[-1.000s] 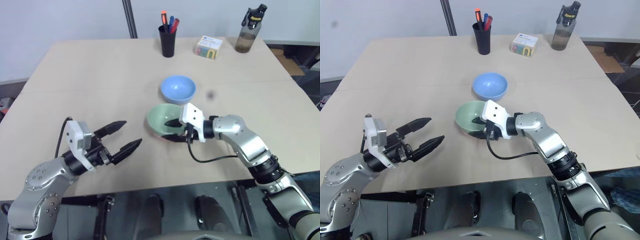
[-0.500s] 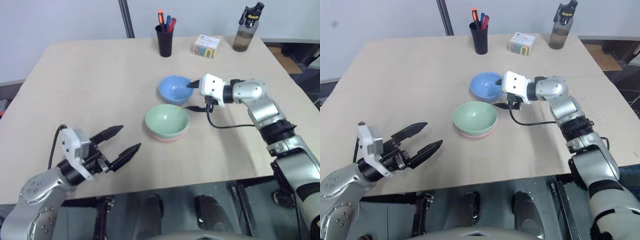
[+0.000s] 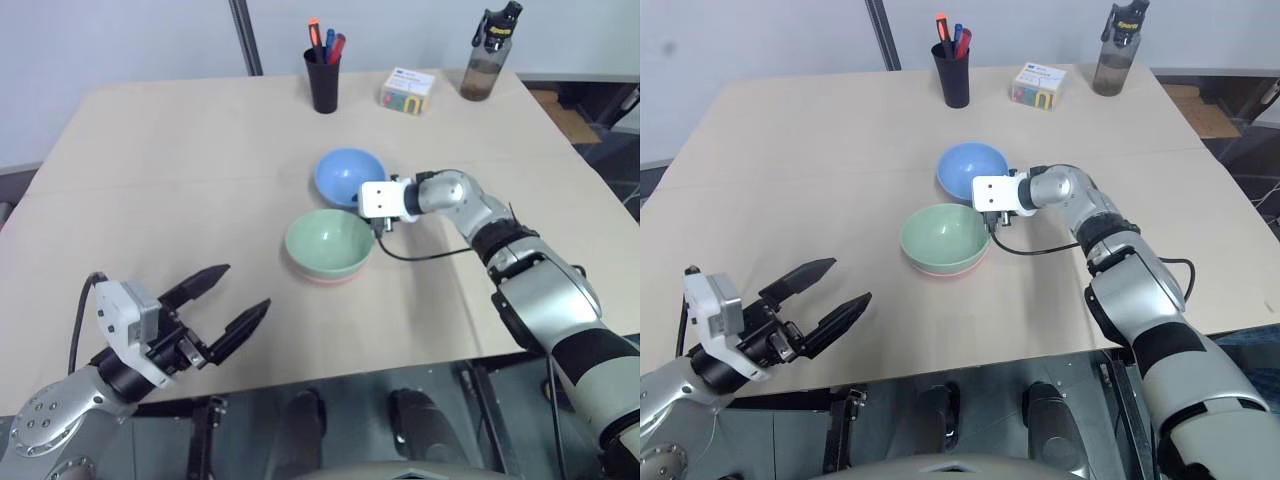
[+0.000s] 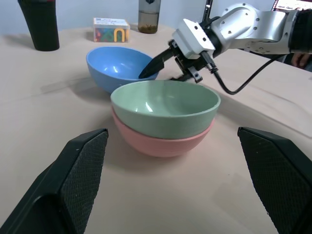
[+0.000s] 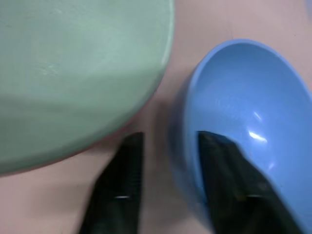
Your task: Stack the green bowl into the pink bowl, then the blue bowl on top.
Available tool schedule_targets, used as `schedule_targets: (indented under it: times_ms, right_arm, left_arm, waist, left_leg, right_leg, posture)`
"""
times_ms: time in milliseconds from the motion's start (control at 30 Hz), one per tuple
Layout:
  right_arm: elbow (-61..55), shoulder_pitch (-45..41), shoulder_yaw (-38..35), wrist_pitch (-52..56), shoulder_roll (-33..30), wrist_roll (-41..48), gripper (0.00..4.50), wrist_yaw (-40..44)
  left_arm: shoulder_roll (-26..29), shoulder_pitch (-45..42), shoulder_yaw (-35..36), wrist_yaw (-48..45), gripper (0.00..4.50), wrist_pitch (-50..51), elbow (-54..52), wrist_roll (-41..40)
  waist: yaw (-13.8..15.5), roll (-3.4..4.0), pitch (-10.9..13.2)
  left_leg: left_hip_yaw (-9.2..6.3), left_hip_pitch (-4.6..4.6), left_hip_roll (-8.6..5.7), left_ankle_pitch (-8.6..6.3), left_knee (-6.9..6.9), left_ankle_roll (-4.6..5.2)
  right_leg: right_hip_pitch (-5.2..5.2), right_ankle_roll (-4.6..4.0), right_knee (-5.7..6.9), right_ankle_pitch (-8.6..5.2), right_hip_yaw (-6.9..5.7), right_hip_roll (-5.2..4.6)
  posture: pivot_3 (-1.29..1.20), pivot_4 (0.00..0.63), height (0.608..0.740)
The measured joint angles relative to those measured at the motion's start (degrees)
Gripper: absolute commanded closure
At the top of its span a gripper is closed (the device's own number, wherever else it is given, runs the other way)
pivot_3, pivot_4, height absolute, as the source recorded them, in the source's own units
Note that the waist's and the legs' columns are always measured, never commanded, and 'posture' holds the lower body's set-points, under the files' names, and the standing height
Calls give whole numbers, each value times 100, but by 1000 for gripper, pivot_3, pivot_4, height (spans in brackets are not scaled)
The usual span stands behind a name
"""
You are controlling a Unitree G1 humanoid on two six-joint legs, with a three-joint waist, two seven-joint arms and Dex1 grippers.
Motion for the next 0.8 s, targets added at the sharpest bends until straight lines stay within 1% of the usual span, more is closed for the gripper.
schedule_targets:
  times_ms: [67, 200, 300, 367, 400, 433, 467, 500, 533, 567, 633, 667, 767, 800]
  right_arm:
    - [47, -35, -5, -43, -4, -71, 4373, -66]
    - [67, -38, -167, -205, -145, -63, 4373, -19]
    - [-123, -36, -426, -288, -329, 207, 4373, 433]
    - [-405, -21, -673, -264, -424, 562, 4373, 959]
    - [-1105, 254, -883, 35, -529, 1059, 4373, 1516]
    - [-1483, 408, -939, 259, -576, 1297, 4373, 1736]
    - [-2357, 803, -1047, 761, -675, 1810, 4373, 2140]
    - [-3221, 1190, -1076, 1363, -787, 2256, 4373, 2495]
    - [-4501, 1778, -1065, 2300, -985, 2824, 4373, 2850]
    - [-5301, 2088, -1019, 2965, -1070, 3129, 4373, 2994]
    - [-6056, 2327, -973, 3535, -1169, 3326, 3773, 2979]
    - [-6664, 2474, -927, 3987, -1189, 3415, 3554, 2892]
    - [-7176, 2639, -829, 4507, -1076, 3469, 2203, 2612]
    - [-7231, 2697, -811, 4619, -1064, 3464, 1859, 2530]
  left_arm:
    - [1, -11, 0, -1, 0, -14, 0, -23]
    - [44, -167, -4, -36, 0, -39, 44, -30]
    - [77, -321, -14, -82, 0, -42, 158, -27]
    - [85, -385, -59, -132, 0, -45, 204, -11]
    - [105, -463, -100, -187, 0, -49, 260, 13]
    - [119, -503, -112, -205, 0, -55, 284, 23]
    - [146, -567, -133, -244, 0, -75, 360, 41]
    - [167, -621, -162, -274, 0, -77, 433, 56]
    - [186, -685, -195, -309, 0, -84, 517, 68]
    - [201, -714, -220, -337, 0, -87, 598, 77]
    - [226, -772, -251, -377, 0, -87, 621, 78]
    - [264, -817, -278, -417, 0, -87, 642, 78]
    - [290, -910, -295, -462, 0, -86, 670, 78]
    - [294, -914, -301, -467, 0, -84, 691, 78]
  waist:
    - [0, 0, 0]
    - [6, 2, 1]
    - [0, 4, 3]
    - [-12, 4, 3]
    - [-12, 4, 2]
    - [4, 2, 1]
    - [38, 3, 2]
    - [65, 5, 3]
    - [124, 7, 4]
    - [138, 12, 7]
    - [140, 13, 8]
    - [138, 12, 6]
    - [137, 9, 4]
    - [139, 9, 4]
  left_leg:
    - [-1, 0, 0, 0, 0, 0]
    - [0, -3, 0, 0, 0, 0]
    - [0, -2, 0, 0, -1, 0]
    - [1, -1, 0, 0, -1, 0]
    - [-1, 1, 1, 0, -3, 0]
    - [-9, 1, 2, 0, -6, 0]
    - [-16, 1, 2, 0, -7, 1]
    - [-16, 0, 2, 0, -8, 1]
    - [-20, -3, 2, 0, -8, 1]
    - [-13, -2, 2, 0, -8, 1]
    - [-15, 0, 2, 0, -7, 1]
    - [-14, 7, 3, 0, -5, 1]
    - [-13, 14, 5, 3, 0, -3]
    - [-13, 13, 5, 8, 2, -12]
  right_leg:
    - [0, 0, 0, 0, -1, 0]
    - [-1, 0, 0, 0, 0, 0]
    - [0, 0, 0, 0, 0, 1]
    - [0, 1, 0, 0, 1, 1]
    - [1, 1, 0, 0, 0, 3]
    - [6, 1, 1, 0, -5, 4]
    - [10, 2, 3, 0, -12, 4]
    - [9, 4, 3, 1, -12, 4]
    - [8, 15, 3, 7, -15, 4]
    - [4, 16, 3, 7, -11, 3]
    - [4, 1, 6, -1, -13, 4]
    - [5, 1, 7, -2, -12, 4]
    - [8, 2, 8, -3, -13, 5]
    - [8, 2, 8, -2, -12, 4]
  posture:
    - [0, 150, 740]
    - [0, 150, 740]
    - [0, 150, 740]
    - [0, 150, 740]
    - [0, 150, 740]
    - [0, 150, 740]
    - [0, 150, 740]
    - [0, 150, 740]
    - [0, 150, 740]
    - [0, 150, 740]
    - [0, 150, 740]
    - [0, 150, 740]
    - [0, 150, 740]
    - [0, 150, 740]
